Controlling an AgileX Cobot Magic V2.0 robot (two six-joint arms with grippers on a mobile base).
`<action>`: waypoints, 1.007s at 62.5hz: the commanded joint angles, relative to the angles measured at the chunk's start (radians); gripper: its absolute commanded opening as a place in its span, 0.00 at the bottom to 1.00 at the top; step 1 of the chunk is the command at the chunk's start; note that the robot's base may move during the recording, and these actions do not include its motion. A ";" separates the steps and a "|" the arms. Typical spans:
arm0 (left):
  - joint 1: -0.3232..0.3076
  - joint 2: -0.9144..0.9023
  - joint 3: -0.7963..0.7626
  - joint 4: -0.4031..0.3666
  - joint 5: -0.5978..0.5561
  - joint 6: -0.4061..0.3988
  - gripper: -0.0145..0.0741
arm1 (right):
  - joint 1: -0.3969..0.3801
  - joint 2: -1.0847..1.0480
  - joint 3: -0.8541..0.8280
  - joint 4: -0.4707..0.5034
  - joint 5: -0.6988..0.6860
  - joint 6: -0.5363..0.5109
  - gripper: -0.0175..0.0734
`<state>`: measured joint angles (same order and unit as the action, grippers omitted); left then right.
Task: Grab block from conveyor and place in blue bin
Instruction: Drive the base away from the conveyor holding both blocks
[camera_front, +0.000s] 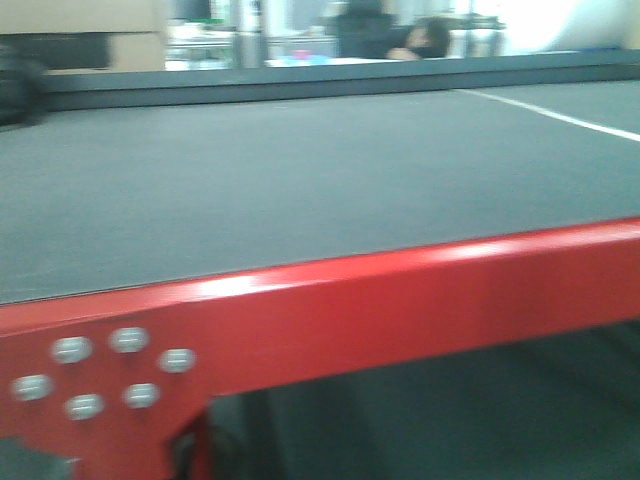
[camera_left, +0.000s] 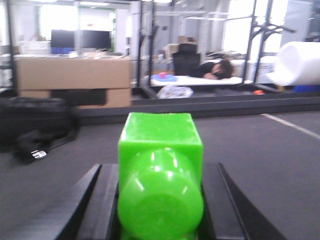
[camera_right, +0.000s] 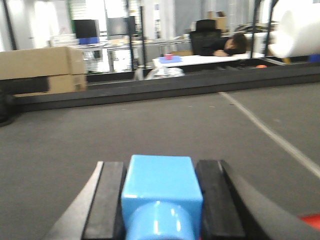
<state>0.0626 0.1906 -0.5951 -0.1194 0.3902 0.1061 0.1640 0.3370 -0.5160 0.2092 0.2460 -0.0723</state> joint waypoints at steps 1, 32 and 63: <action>-0.006 -0.024 -0.007 -0.006 -0.020 -0.002 0.04 | 0.001 -0.003 -0.011 -0.004 -0.022 -0.008 0.02; -0.006 -0.059 -0.007 -0.006 -0.020 -0.002 0.04 | 0.001 -0.003 -0.011 -0.004 -0.022 -0.008 0.02; -0.006 -0.059 -0.007 -0.006 -0.020 -0.002 0.04 | 0.001 -0.003 -0.011 -0.004 -0.022 -0.008 0.02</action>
<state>0.0626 0.1359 -0.5951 -0.1194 0.3895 0.1061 0.1640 0.3370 -0.5160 0.2092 0.2460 -0.0723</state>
